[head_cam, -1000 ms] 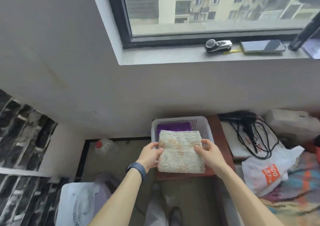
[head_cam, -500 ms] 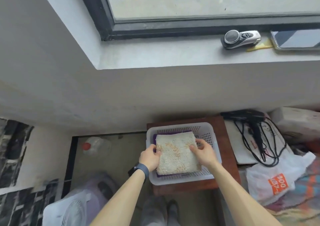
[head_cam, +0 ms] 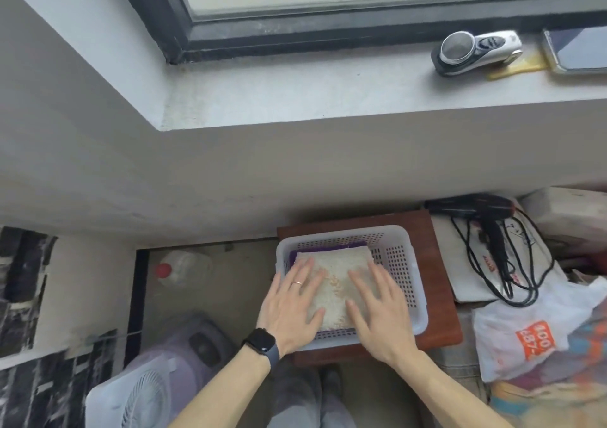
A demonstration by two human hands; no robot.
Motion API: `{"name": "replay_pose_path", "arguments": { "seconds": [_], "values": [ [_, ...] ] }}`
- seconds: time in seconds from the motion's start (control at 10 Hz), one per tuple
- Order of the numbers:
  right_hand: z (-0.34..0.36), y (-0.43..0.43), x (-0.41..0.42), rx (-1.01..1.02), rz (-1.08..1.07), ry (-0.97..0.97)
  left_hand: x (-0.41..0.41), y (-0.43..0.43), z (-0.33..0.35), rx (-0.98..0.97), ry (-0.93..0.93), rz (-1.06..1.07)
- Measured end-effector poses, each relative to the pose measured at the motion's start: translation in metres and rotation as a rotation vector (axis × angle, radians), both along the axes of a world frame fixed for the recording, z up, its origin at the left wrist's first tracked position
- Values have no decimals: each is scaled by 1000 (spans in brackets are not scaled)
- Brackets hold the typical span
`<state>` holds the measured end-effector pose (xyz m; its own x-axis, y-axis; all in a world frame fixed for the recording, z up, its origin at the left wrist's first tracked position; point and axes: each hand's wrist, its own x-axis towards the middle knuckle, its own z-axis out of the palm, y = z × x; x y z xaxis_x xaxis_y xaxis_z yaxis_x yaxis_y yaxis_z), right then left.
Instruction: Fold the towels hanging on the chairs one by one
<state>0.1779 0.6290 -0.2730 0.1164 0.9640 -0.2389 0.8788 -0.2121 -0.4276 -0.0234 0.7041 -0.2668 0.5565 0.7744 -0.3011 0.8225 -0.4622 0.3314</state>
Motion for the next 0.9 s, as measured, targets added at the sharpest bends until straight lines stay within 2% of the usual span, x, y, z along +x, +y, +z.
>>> {"name": "replay_pose_path", "arguments": {
  "seconds": [0.1,0.2,0.6,0.8,0.9],
  "values": [
    [-21,5,3,-114,164,-112,-2,7,-19,-28,85,-129],
    [-37,21,11,-196,221,-154,-9,16,-43,-80,159,-153],
    [-72,28,7,-268,196,-181,-1,28,-59,-81,374,-219],
    [-48,32,7,-302,220,-199,0,28,-38,-129,340,-230],
    [-13,43,10,-296,241,-248,-4,31,-10,-158,213,-207]
  ]
}}
